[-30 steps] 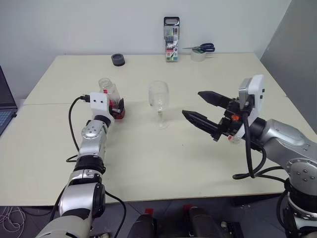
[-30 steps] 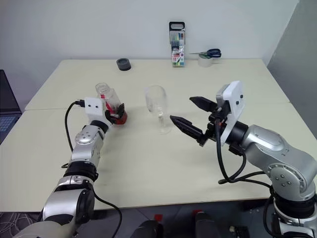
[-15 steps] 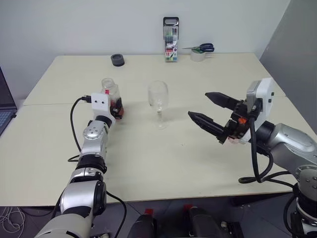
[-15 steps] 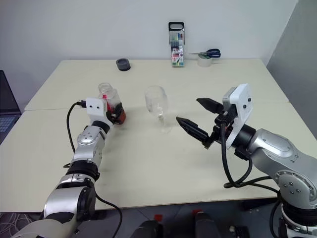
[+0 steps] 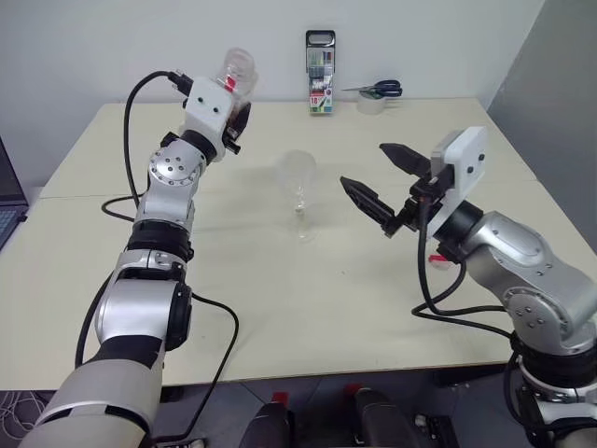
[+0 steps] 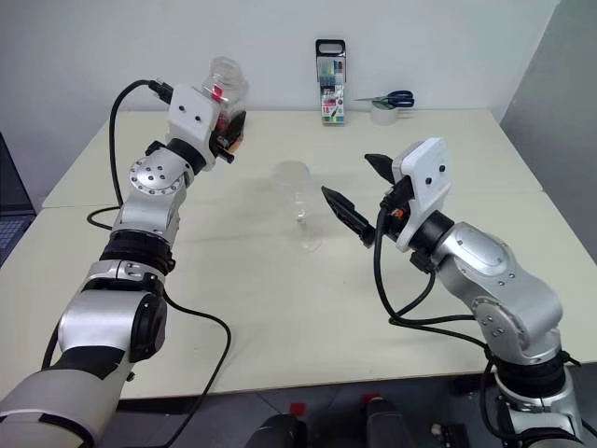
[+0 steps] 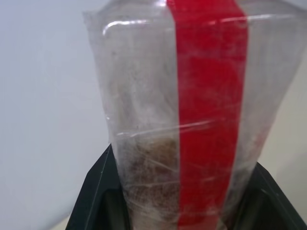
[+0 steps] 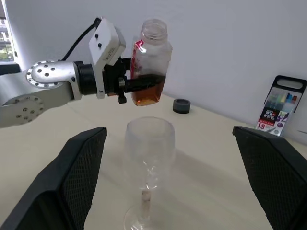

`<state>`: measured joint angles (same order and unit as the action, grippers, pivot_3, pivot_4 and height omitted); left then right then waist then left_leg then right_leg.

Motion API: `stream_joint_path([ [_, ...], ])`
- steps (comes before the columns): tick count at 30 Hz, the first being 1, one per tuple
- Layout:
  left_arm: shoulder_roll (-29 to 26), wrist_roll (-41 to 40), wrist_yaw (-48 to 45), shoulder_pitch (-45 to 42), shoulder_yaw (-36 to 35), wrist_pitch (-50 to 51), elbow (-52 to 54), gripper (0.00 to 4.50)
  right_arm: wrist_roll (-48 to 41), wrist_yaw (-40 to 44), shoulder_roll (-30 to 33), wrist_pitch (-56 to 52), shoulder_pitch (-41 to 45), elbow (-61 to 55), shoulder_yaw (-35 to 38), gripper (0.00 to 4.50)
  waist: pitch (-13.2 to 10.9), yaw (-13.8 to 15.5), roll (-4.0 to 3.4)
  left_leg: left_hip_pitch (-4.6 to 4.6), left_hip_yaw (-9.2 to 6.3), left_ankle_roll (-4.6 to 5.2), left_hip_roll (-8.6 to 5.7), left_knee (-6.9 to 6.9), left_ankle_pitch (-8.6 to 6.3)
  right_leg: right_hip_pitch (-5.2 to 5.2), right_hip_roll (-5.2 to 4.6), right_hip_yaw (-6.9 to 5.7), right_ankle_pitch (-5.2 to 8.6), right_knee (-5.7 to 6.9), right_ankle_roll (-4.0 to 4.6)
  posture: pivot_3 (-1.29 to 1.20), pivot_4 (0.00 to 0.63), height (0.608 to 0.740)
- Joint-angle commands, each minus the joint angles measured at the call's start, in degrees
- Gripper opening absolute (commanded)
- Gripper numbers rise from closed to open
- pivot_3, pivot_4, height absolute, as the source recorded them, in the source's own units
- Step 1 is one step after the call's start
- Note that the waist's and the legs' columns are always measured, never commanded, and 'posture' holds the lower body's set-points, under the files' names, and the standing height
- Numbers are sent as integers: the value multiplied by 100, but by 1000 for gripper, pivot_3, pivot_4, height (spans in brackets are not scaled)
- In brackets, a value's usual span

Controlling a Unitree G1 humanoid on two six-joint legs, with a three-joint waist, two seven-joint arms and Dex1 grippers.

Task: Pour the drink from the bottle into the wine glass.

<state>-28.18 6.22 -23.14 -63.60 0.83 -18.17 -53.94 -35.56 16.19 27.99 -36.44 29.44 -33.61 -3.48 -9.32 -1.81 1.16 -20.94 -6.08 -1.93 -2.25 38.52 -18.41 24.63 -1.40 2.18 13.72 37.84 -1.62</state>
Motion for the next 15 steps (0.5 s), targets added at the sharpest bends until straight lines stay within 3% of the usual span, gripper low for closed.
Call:
stream_joint_path([
  [1, -363, 417, -168, -39, 307, -549, 389, 1786, 385, 478, -53, 709, -276, 9, -83, 4500, 0, 4, 0, -7, -2, 0, -1, 4, 0, 6, 0, -1, 0, 3, 0, 0, 150, 740],
  [7, -746, 638, -394, -6, 495, -925, 605, 1786, 929, 928, -270, 1424, -408, 293, -313, 4500, 0, 2, 0, -62, 1, -1, -2, 34, 1, 68, 0, 5, -1, 32, 0, 0, 150, 740],
  [15, -1173, 1049, -586, -130, 751, -1395, 699, 1786, 1217, 1491, -708, 2337, -483, 941, -402, 4500, 0, -1, 0, -65, -2, -1, -6, 35, 1, 68, 3, -2, -2, 29, 0, 0, 150, 740],
])
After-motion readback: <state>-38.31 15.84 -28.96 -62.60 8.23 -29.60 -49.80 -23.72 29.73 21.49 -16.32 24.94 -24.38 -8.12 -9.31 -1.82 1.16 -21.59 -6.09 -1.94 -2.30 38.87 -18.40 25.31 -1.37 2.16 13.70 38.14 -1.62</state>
